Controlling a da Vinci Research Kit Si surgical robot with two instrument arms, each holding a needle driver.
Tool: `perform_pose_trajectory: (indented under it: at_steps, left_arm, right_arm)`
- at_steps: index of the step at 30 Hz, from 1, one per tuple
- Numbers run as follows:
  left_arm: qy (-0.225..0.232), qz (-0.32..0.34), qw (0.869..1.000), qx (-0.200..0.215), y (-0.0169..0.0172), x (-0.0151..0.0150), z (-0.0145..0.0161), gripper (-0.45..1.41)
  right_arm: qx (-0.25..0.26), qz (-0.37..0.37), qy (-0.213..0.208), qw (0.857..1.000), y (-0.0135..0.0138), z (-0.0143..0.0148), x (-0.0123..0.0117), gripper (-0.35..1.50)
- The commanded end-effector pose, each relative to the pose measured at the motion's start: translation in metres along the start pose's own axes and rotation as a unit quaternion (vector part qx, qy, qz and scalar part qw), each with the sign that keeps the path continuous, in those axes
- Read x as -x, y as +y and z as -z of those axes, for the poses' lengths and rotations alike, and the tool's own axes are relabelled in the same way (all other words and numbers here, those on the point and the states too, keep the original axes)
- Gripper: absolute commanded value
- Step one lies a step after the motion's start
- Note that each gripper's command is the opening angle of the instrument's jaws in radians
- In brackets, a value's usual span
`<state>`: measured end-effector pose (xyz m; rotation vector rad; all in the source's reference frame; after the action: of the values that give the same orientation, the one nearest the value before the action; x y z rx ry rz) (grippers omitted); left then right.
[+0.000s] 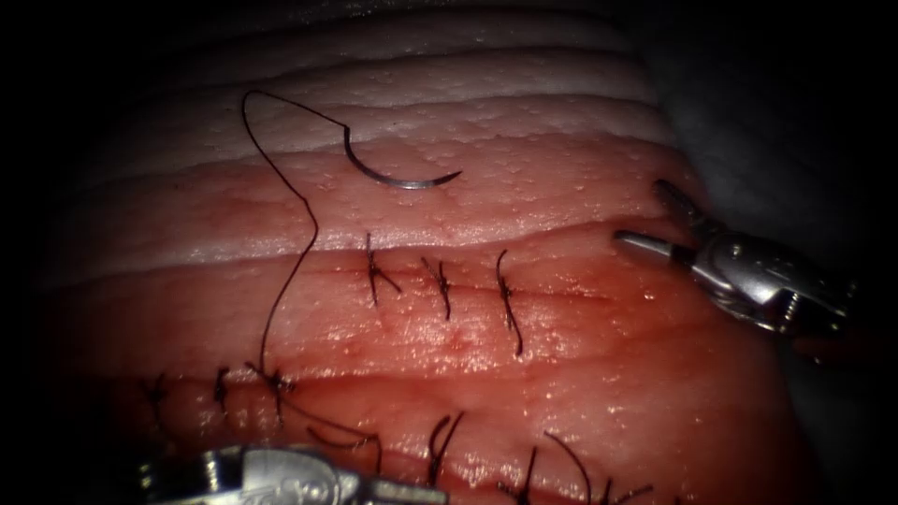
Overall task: Wound Closure
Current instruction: Set down remaining suture from left grasper, then pick up tail end of suture with left jaws
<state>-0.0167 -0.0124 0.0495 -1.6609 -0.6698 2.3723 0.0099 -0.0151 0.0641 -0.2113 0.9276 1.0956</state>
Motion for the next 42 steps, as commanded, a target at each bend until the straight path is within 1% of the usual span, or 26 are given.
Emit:
perform_pose_trajectory:
  at_steps: [1, 2, 3, 4, 6, 7, 9, 11, 12, 15, 17, 18, 19, 20, 21, 22, 24, 26, 27, 28, 32, 34, 35, 37, 39, 42]
  left_arm:
    - [-0.001, 0.020, 1.000, 0.007, 0.0000, 0.0007, -0.0008, 0.46]
    - [-0.003, 0.031, 0.999, 0.011, 0.0000, 0.0010, -0.0008, 0.83]
    - [-0.006, 0.044, 0.999, 0.015, 0.0000, 0.0011, -0.0007, 1.06]
    - [-0.012, 0.052, 0.998, 0.014, -0.0002, 0.0010, -0.0005, 1.21]
    - [-0.014, 0.058, 0.998, 0.011, -0.0002, 0.0009, -0.0002, 1.25]
    - [-0.014, 0.059, 0.998, 0.015, -0.0002, 0.0005, 0.0012, 1.38]
    - [-0.016, 0.061, 0.998, 0.015, -0.0001, -0.0001, 0.0030, 1.38]
    - [-0.019, 0.062, 0.998, 0.011, 0.0000, -0.0002, 0.0036, 1.38]
    - [-0.022, 0.064, 0.998, 0.011, 0.0001, -0.0006, 0.0051, 1.38]
    - [-0.022, 0.062, 0.998, 0.019, 0.0005, -0.0010, 0.0075, 1.38]
    - [-0.032, 0.056, 0.998, 0.012, 0.0009, -0.0010, 0.0107, 1.33]
    - [-0.036, 0.057, 0.998, 0.008, 0.0009, -0.0011, 0.0116, 1.28]
    - [-0.046, 0.066, 0.997, -0.002, 0.0001, -0.0016, 0.0136, 1.13]
    - [-0.043, 0.074, 0.996, -0.010, -0.0005, -0.0021, 0.0143, 1.06]
    - [-0.037, 0.080, 0.996, -0.019, -0.0014, -0.0027, 0.0148, 0.92]
    - [-0.026, 0.081, 0.996, -0.033, -0.0027, -0.0035, 0.0152, 0.87]
    - [-0.006, 0.074, 0.995, -0.063, -0.0050, -0.0046, 0.0155, 0.69]
    - [0.006, 0.062, 0.991, -0.117, -0.0091, -0.0061, 0.0149, 0.57]
    - [0.003, 0.063, 0.990, -0.128, -0.0102, -0.0063, 0.0145, 0.53]
    - [-0.004, 0.069, 0.986, -0.149, -0.0121, -0.0063, 0.0129, 0.52]
    - [-0.041, 0.072, 0.984, -0.158, -0.0145, -0.0053, 0.0088, 0.57]
    - [-0.066, 0.071, 0.982, -0.161, -0.0156, -0.0042, 0.0054, 0.52]
    - [-0.080, 0.046, 0.983, -0.160, -0.0159, -0.0037, 0.0040, 0.48]
    - [-0.099, 0.015, 0.984, -0.148, -0.0161, -0.0026, 0.0019, 0.30]
    - [-0.109, -0.013, 0.988, -0.112, -0.0163, -0.0010, -0.0004, 0.25]
    - [-0.104, -0.044, 0.991, -0.066, -0.0165, 0.0014, -0.0031, 0.08]
  right_arm:
    - [0.000, 0.002, -0.004, 1.000, -0.0008, -0.0009, 0.0010, 1.13]
    - [-0.001, 0.002, -0.004, 1.000, -0.0008, -0.0010, 0.0011, 1.13]
    - [-0.002, 0.003, -0.005, 1.000, -0.0009, -0.0011, 0.0013, 1.13]
    - [-0.003, 0.003, -0.005, 1.000, -0.0010, -0.0012, 0.0014, 1.13]
    - [-0.003, 0.004, -0.005, 1.000, -0.0010, -0.0012, 0.0015, 1.13]
    - [-0.003, 0.004, -0.004, 1.000, -0.0011, -0.0014, 0.0016, 1.13]
    - [-0.002, 0.004, -0.004, 1.000, -0.0013, -0.0015, 0.0016, 1.16]
    - [-0.002, 0.004, -0.003, 1.000, -0.0014, -0.0015, 0.0017, 1.16]
    - [-0.001, 0.004, -0.003, 1.000, -0.0015, -0.0015, 0.0017, 1.20]
    - [-0.001, 0.004, -0.004, 1.000, -0.0017, -0.0014, 0.0018, 1.21]
    - [-0.001, 0.004, -0.005, 1.000, -0.0018, -0.0013, 0.0018, 1.23]
    - [-0.001, 0.004, -0.005, 1.000, -0.0018, -0.0013, 0.0019, 1.25]
    - [-0.001, 0.004, -0.005, 1.000, -0.0019, -0.0012, 0.0018, 1.25]
    - [-0.003, 0.004, -0.005, 1.000, -0.0019, -0.0011, 0.0018, 1.25]
    - [-0.003, 0.004, -0.005, 1.000, -0.0019, -0.0011, 0.0018, 1.25]
    - [-0.004, 0.004, -0.005, 1.000, -0.0019, -0.0012, 0.0018, 1.25]
    - [-0.003, 0.007, -0.005, 1.000, -0.0020, -0.0012, 0.0018, 1.25]
    - [-0.008, 0.007, -0.004, 1.000, -0.0022, -0.0013, 0.0017, 1.26]
    - [-0.010, 0.007, -0.004, 1.000, -0.0022, -0.0013, 0.0018, 1.26]
    - [-0.011, 0.007, -0.004, 1.000, -0.0023, -0.0013, 0.0018, 1.23]
    - [-0.011, 0.010, -0.004, 1.000, -0.0023, -0.0013, 0.0017, 1.21]
    - [-0.011, 0.013, -0.004, 1.000, -0.0024, -0.0013, 0.0018, 1.18]
    - [-0.011, 0.013, -0.004, 1.000, -0.0024, -0.0013, 0.0018, 1.18]
    - [-0.011, 0.016, -0.003, 1.000, -0.0025, -0.0013, 0.0018, 1.18]
    - [-0.011, 0.016, -0.003, 1.000, -0.0026, -0.0013, 0.0018, 1.18]
    - [-0.011, 0.016, -0.002, 1.000, -0.0026, -0.0013, 0.0020, 1.16]
